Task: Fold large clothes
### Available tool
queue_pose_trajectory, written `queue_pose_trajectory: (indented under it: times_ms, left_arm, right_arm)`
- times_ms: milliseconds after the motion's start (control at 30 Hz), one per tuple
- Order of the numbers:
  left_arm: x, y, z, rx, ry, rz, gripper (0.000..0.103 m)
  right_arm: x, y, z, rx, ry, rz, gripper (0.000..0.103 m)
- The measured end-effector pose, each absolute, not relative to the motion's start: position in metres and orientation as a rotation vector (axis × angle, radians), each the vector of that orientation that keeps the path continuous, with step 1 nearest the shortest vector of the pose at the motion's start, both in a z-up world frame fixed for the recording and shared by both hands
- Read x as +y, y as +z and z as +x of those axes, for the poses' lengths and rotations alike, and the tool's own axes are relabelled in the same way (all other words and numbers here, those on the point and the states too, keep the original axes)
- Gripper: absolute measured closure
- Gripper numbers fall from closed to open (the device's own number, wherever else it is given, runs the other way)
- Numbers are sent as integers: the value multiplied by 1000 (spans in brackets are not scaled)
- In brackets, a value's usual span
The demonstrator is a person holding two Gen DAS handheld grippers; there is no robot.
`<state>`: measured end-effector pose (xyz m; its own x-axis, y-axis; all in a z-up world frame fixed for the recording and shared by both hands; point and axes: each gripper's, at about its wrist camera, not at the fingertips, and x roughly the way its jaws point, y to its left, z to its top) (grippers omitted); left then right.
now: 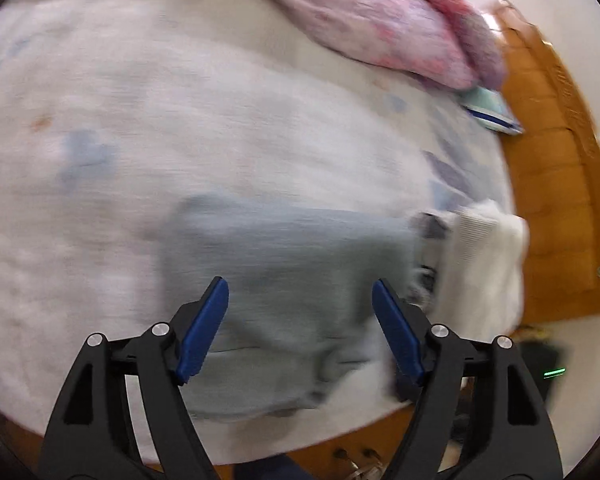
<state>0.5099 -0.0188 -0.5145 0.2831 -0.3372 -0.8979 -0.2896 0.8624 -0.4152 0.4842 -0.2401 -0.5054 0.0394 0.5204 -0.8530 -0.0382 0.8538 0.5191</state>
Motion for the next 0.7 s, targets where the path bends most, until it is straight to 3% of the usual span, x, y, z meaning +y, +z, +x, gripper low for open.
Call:
queue_pose_trajectory:
  times_ms: [167, 300, 433, 700]
  left_arm:
    - [5, -550, 488, 1427, 109, -516, 28]
    - [8, -584, 467, 1518, 61, -585, 24]
    - [3, -615, 442, 1575, 34, -707, 21]
    - [2, -644, 437, 1537, 62, -833, 8]
  right_arm:
    - [-175, -525, 541, 1349, 614, 327, 71]
    - [-146, -581, 564, 1428, 513, 116, 76]
    - [-176, -641, 570, 1561, 460, 271, 80]
    - [-171, -633, 575, 1585, 491, 227, 80]
